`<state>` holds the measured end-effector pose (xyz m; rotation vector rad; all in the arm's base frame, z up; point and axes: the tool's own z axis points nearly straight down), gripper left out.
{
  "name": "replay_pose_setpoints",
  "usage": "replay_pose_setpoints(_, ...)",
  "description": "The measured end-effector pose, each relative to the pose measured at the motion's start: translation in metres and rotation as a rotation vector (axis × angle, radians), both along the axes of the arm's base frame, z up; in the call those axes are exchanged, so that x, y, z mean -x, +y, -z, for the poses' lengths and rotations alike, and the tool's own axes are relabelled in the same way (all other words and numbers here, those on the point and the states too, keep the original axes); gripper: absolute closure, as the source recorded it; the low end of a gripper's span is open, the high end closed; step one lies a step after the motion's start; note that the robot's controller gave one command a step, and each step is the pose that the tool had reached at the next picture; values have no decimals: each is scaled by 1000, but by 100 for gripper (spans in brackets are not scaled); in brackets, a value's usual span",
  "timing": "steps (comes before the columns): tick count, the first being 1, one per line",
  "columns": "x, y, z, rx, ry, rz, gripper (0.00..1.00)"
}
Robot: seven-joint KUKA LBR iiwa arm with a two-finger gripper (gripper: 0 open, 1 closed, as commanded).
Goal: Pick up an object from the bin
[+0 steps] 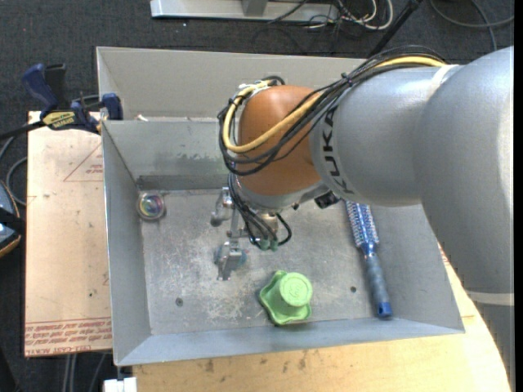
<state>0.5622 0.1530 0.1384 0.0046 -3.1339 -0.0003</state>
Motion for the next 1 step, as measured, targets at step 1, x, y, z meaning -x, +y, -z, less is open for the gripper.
replay_pose_setpoints(1,47,-79,-14,4,-3,5,0)
